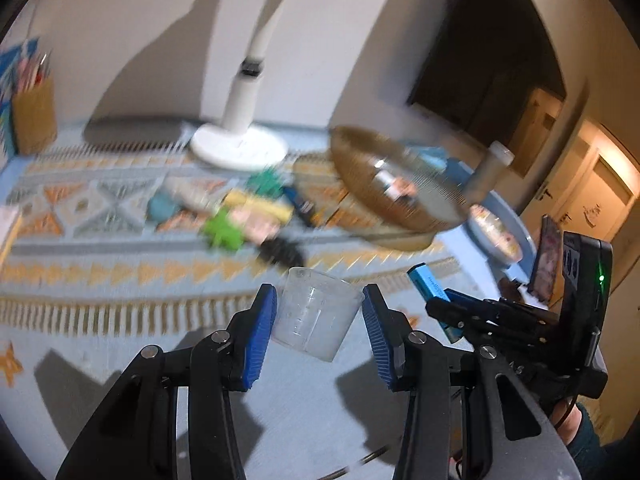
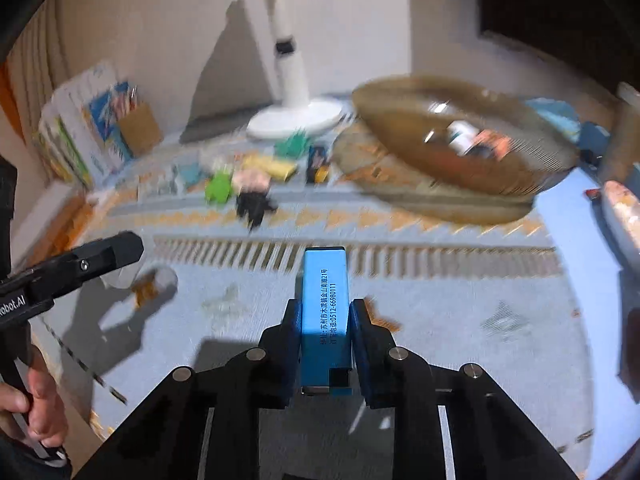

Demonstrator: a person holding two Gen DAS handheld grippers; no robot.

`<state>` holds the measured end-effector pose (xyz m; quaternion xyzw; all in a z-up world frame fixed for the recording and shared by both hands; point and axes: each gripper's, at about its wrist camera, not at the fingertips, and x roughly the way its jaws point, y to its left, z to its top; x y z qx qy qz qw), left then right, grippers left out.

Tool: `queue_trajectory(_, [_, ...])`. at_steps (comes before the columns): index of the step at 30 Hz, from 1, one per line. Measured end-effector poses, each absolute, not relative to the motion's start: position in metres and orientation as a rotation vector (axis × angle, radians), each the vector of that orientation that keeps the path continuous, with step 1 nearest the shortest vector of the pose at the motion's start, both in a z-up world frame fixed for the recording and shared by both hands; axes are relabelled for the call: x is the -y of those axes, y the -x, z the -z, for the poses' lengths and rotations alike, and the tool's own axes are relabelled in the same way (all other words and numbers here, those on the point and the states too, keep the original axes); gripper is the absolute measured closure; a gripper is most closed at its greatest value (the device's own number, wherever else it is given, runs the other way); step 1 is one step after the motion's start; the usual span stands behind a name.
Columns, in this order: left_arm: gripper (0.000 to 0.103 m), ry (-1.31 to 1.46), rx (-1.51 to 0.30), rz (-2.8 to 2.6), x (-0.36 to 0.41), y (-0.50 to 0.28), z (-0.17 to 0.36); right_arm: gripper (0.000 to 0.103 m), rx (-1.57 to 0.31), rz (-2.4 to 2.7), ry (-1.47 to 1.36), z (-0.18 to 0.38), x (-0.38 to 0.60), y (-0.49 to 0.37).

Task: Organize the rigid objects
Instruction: 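Carry the lighter and measuring cup into the amber bowl and open both grippers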

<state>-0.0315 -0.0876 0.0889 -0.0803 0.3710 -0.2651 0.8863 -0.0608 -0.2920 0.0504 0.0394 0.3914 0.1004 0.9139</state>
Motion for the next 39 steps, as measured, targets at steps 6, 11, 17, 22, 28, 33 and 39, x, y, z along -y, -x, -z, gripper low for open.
queue_trajectory(6, [0.062, 0.107, -0.666, 0.634, 0.133, 0.025, -0.144, 0.08, -0.661, -0.129, -0.133, -0.112, 0.341, 0.065])
queue_trajectory(11, [0.062, 0.075, -0.606, 0.706, 0.178, 0.01, -0.184, 0.08, -0.555, -0.053, -0.155, -0.16, 0.381, 0.056])
queue_trajectory(17, [0.062, 0.069, -0.579, 0.737, 0.218, -0.018, -0.204, 0.08, -0.491, -0.024, -0.233, -0.197, 0.428, 0.041])
queue_trajectory(22, [0.062, 0.096, -0.657, 0.732, 0.24, -0.049, -0.179, 0.08, -0.531, 0.034, -0.24, -0.2, 0.453, 0.022])
queue_trajectory(28, [0.062, 0.05, -0.804, 0.699, 0.267, -0.082, -0.117, 0.08, -0.742, 0.037, -0.209, -0.148, 0.446, -0.025])
queue_trajectory(33, [0.061, 0.042, -0.894, 0.671, 0.276, -0.103, -0.085, 0.08, -0.891, 0.086, -0.209, -0.113, 0.446, -0.057])
queue_trajectory(39, [0.026, -0.022, -0.872, 0.606, 0.276, -0.105, -0.088, 0.059, -0.923, 0.147, -0.24, -0.109, 0.457, -0.072])
